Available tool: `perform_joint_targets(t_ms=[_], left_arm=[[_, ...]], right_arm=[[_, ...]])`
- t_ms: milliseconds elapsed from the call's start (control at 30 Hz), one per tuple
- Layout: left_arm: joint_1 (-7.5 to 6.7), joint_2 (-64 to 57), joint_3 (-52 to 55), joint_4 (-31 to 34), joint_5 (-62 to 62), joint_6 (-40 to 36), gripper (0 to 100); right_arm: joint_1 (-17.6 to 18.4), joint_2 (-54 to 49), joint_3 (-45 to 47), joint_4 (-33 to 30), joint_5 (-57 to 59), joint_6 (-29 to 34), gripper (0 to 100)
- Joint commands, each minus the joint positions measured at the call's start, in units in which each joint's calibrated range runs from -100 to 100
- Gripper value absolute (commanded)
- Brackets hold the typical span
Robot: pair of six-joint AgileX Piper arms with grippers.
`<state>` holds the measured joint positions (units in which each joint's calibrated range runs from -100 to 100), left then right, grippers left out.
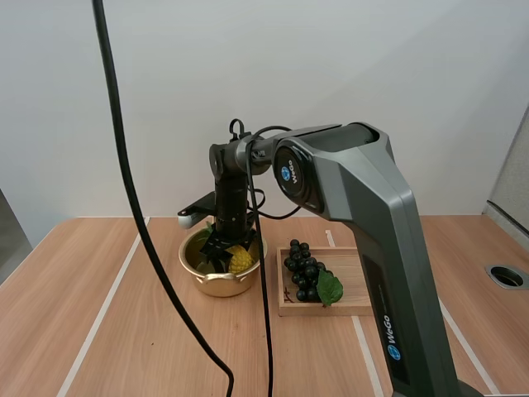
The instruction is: Open the pot, put the pineapple inside, and close it
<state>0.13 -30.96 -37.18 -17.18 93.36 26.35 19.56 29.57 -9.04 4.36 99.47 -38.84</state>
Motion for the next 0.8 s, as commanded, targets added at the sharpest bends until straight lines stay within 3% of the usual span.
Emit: perform_joint_targets(t_ms=[0, 33, 167, 467, 767], left_arm=[[0.06, -0.1, -0.4, -0.1, -0.8, 0.0, 0], [0.06, -0.2, -0.4, 0.0, -0.8, 0.0, 0], [0.06, -0.1, -0.4, 0.8, -0.8, 0.0, 0], [0.06, -0.1, -0.4, 1.6, -0.8, 0.0, 0], [0.06, -0.1, -0.4, 1.6, -0.8, 0.0, 0]], right_arm=[[-0.1, 0.2, 0.2, -2.9, 0.5, 1.2, 14], [-0.1, 0.2, 0.2, -3.2, 0.5, 1.5, 26], [-0.1, 0.2, 0.2, -4.4, 0.5, 3.1, 100], [-0.1, -0.4, 0.2, -5.1, 0.5, 2.8, 100], [-0.1, -7.4, -0.3, -5.1, 0.5, 2.5, 100]])
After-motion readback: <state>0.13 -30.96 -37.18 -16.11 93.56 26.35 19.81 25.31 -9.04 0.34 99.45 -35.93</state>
